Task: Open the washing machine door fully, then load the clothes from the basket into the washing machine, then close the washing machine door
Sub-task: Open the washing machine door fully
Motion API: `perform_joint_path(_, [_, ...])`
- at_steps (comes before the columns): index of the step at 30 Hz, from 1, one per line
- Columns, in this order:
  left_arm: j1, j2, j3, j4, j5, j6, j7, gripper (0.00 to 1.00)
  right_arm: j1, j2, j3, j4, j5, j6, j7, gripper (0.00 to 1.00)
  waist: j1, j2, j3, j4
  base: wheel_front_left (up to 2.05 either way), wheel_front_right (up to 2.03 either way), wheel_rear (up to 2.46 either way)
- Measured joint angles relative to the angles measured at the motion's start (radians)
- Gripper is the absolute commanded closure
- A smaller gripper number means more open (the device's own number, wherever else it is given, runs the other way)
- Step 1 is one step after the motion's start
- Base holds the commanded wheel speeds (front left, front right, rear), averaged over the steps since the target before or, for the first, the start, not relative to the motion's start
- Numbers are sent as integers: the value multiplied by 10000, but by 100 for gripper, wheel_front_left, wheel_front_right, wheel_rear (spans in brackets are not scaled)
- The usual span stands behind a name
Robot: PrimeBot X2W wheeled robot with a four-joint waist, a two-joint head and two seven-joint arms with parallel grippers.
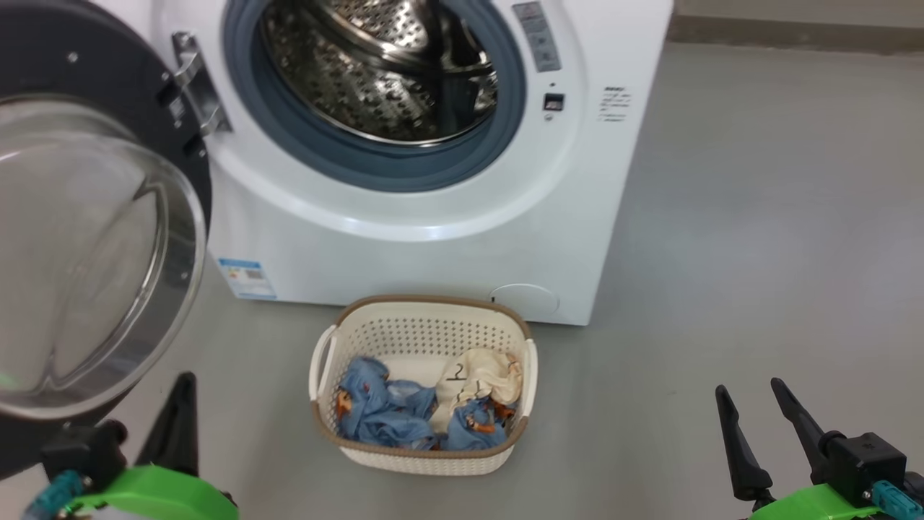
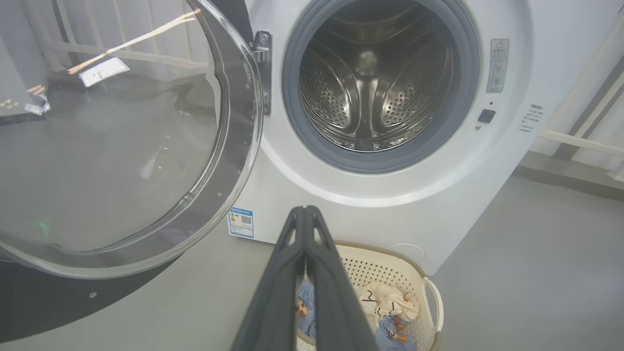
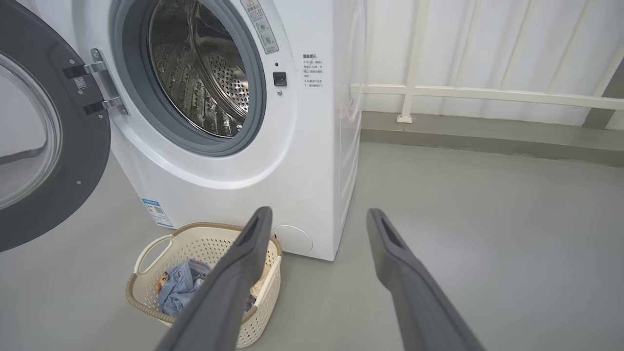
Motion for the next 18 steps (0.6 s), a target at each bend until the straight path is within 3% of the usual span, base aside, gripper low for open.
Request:
perform_joint_path(15, [1084, -614, -591, -489, 173, 188, -516, 100, 223, 31, 261, -46, 94, 0, -84, 0, 0, 0, -564, -954, 0, 0, 0])
perform_joint_path(16, [1134, -646, -633, -497, 174, 188, -568, 75, 225, 31, 276, -48, 94, 0, -86, 0, 0, 0, -580, -991, 0, 0, 0])
perform_joint_path(18, [1201, -690, -694, -504, 234, 186, -704, 4, 226, 31, 297, -52, 96, 0, -88, 0, 0, 0, -602, -1055, 0, 0, 0])
